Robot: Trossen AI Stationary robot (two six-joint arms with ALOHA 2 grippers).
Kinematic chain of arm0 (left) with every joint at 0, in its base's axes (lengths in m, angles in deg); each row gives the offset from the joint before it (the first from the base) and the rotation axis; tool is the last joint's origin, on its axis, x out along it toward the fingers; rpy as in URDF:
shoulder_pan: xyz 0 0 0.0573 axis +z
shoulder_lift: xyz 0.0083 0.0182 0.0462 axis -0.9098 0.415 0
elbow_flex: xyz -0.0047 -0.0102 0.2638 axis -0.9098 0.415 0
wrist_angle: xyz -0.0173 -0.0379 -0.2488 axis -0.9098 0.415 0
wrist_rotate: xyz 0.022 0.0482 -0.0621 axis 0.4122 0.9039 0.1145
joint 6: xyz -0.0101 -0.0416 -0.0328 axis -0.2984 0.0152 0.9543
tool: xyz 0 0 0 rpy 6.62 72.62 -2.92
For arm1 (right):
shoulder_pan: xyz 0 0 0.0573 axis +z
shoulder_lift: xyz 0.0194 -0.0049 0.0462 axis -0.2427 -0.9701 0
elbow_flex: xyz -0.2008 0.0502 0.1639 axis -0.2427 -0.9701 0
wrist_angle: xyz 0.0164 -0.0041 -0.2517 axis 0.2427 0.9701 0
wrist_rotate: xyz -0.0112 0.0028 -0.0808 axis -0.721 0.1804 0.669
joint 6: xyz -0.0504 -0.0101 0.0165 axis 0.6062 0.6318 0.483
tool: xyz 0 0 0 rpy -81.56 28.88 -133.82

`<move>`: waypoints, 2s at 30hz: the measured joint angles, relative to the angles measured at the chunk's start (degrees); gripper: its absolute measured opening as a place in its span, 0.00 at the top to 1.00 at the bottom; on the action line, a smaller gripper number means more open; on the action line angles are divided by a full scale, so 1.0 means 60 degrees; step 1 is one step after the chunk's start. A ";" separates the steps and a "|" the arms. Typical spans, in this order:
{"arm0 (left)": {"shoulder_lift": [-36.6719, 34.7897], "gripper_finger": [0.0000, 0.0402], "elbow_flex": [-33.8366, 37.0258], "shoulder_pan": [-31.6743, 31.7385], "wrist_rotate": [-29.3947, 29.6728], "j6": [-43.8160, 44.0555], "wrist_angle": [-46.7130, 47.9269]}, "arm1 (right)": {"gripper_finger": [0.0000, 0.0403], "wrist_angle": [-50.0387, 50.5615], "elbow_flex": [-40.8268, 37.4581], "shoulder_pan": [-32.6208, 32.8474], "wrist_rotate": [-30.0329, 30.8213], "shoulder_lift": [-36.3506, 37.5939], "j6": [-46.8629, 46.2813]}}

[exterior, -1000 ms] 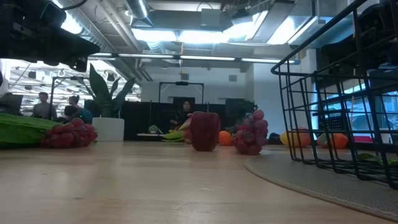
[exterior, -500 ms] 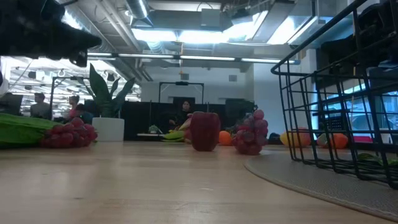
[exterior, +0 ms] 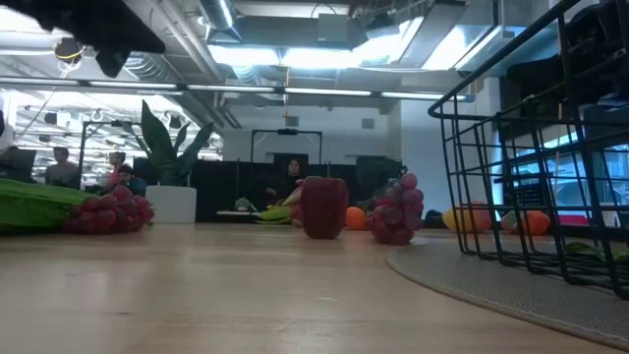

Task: Build produce basket
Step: Put the red dragon fruit into the black wire basket

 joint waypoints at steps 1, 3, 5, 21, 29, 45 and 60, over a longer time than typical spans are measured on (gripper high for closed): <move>0.0408 1.00 -0.0331 0.0002 0.0036 0.0188 0.0376 | 1.00 0.0110 0.0090 0.0000 -0.0003 -0.0001 0.0009; 0.1231 1.00 -0.0947 0.0007 0.0037 0.0510 0.1079 | 1.00 0.0482 0.0375 0.0000 -0.0003 0.0000 0.0158; 0.2064 1.00 -0.1573 0.0007 0.0035 0.0943 0.1653 | 1.00 0.0975 0.0774 0.0000 0.0001 -0.0054 0.0386; 0.4301 1.00 -0.3104 -0.0005 -0.1053 0.3965 0.3660 | 1.00 0.4558 0.5120 0.0000 0.1998 -0.4031 -0.1157; 0.4305 1.00 -0.3104 -0.0040 -0.1156 0.3980 0.3261 | 1.00 0.5644 0.6428 0.0000 0.2003 -0.5923 -0.1515; 0.4552 0.84 -0.3104 0.0076 -0.0956 0.5396 0.3373 | 1.00 0.5767 0.6778 0.0000 0.1834 -0.6754 -0.1526; 0.5424 0.76 -0.3106 0.0331 0.2455 0.1178 0.2296 | 1.00 0.5756 0.6778 0.0000 0.1738 -0.6754 -0.1566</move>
